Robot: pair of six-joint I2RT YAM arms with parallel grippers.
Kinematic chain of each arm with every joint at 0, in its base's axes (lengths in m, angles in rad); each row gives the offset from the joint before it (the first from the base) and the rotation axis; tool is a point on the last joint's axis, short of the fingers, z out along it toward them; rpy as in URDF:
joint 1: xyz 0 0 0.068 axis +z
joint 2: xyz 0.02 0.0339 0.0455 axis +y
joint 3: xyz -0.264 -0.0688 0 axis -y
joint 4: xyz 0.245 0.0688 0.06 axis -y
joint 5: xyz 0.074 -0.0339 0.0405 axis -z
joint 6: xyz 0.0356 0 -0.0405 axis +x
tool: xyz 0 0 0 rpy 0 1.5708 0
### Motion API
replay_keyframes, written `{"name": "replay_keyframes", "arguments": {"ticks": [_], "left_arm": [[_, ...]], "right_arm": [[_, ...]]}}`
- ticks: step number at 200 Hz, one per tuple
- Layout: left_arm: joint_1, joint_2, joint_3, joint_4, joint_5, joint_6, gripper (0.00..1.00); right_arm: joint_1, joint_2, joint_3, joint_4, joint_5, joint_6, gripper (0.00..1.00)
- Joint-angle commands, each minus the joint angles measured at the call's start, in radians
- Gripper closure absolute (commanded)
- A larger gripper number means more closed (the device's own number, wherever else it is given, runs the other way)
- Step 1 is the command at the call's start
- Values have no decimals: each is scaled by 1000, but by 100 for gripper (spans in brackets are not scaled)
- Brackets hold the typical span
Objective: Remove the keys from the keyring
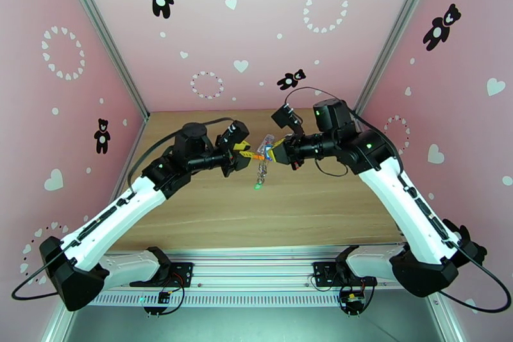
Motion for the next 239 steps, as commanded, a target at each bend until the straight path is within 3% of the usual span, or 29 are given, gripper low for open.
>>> {"name": "replay_keyframes", "arguments": {"ticks": [1, 35, 75, 103, 136, 162, 192, 239], "left_arm": [[3, -90, -100, 164, -33, -84, 57], [3, -127, -203, 254, -8, -131, 48], [-7, -88, -247, 354, 87, -190, 35], [-13, -74, -278, 405, 59, -214, 27], [-38, -55, -298, 447, 23, -217, 22], [-40, -48, -331, 484, -85, -229, 22], [-40, -55, -343, 488, -88, -217, 23], [-40, -92, -338, 414, -88, -166, 34]], "right_arm": [[6, 61, 82, -176, 53, 86, 100], [9, 136, 155, -279, 50, 120, 100], [11, 173, 159, -202, -14, 210, 100], [13, 196, 181, -212, 42, 231, 100], [16, 210, 178, -160, 11, 300, 100], [17, 215, 199, -197, 0, 246, 100], [17, 230, 205, -247, -51, 188, 100], [17, 228, 204, -322, -51, 42, 100]]}}
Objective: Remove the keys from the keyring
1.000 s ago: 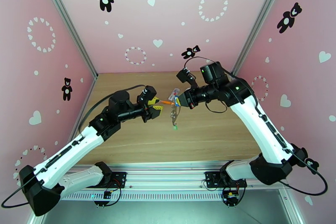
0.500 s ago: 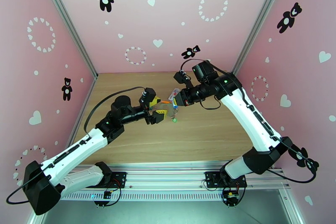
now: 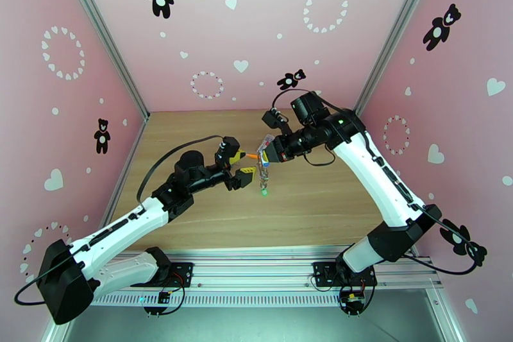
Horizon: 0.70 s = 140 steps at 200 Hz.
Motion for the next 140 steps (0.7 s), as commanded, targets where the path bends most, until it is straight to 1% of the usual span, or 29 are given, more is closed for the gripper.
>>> {"name": "replay_keyframes", "arguments": {"ticks": [1, 12, 33, 53, 73, 98, 113, 140], "left_arm": [[-3, -38, -4, -33, -9, 29, 34], [-3, -47, -4, -40, 12, 35, 37], [-3, -59, 3, -69, 52, 54, 38], [-3, -67, 19, -117, 73, 77, 39], [-2, -85, 19, -137, 90, 84, 37], [-3, -99, 21, -193, 103, 103, 35], [-3, -112, 22, -217, 113, 111, 34], [-3, -117, 22, -235, 146, 112, 32]], "right_arm": [[8, 8, 35, -62, -31, -105, 100], [8, 10, 37, -68, -26, -141, 100], [7, 6, 41, -80, -27, -238, 100], [8, -3, 44, -102, -36, -378, 100], [9, -13, 41, -128, -31, -512, 100], [25, -41, 5, -119, 54, -664, 100], [25, -52, -18, -102, 96, -728, 100], [33, -46, -15, -116, 134, -818, 100]]}}
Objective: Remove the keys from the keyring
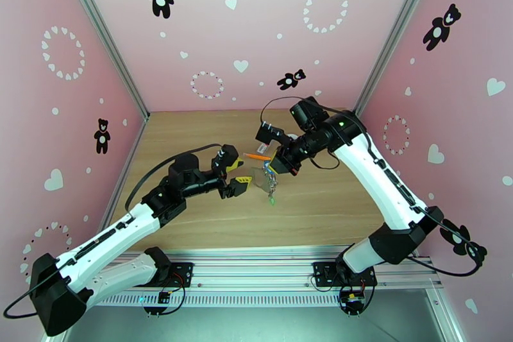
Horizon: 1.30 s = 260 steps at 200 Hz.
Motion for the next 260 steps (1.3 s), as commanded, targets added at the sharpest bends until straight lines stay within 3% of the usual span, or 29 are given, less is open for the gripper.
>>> {"name": "replay_keyframes", "arguments": {"ticks": [1, 41, 68, 111, 188, 236, 260], "left_arm": [[-3, -18, 21, -48, 55, 19, 32], [-4, 8, -4, 78, 32, -23, 32], [-4, 45, -2, 150, 88, -63, 32], [-5, 31, -75, 259, 65, -135, 33], [-13, 48, -68, 293, 63, -157, 33], [-26, 48, -104, 401, 52, -183, 40], [-34, 79, -70, 369, 56, -181, 46]], "right_arm": [[11, -26, -6, -17, 57, -151, 100], [65, -19, -35, -1, 168, -247, 100], [90, -27, -57, 52, 212, -281, 100], [90, -91, -117, 168, 192, -305, 100], [90, -110, -118, 211, 123, -219, 100], [90, -108, -115, 227, 108, -162, 100], [90, -109, -116, 224, 93, -155, 100]]}}
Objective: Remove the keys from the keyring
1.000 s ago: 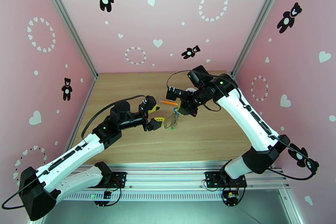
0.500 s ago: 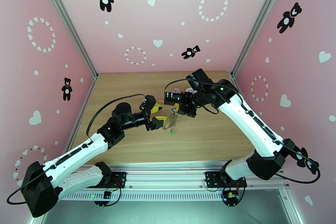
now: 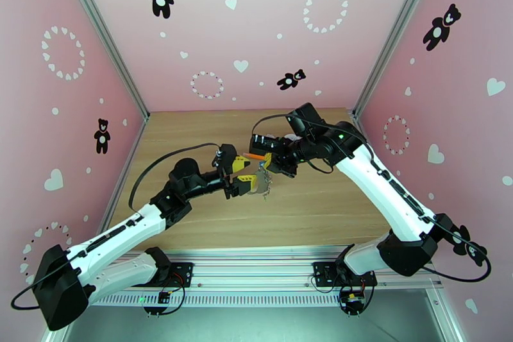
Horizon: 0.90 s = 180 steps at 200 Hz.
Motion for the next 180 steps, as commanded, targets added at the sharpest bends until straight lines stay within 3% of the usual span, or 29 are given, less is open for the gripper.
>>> {"name": "replay_keyframes", "arguments": {"ticks": [1, 63, 105, 180], "left_arm": [[-13, 29, 17, 25, -5, -7, 46], [-13, 77, 55, 13, 32, 0, 53], [-13, 81, 69, 21, -12, 20, 54], [-13, 94, 92, -10, -9, 44, 64]], "right_arm": [[3, -29, 0, 25, -35, 30, 100], [3, -31, 1, 22, -32, 44, 100], [3, -29, -1, 16, -26, 55, 100], [3, -32, 1, 14, -14, 72, 100]]}}
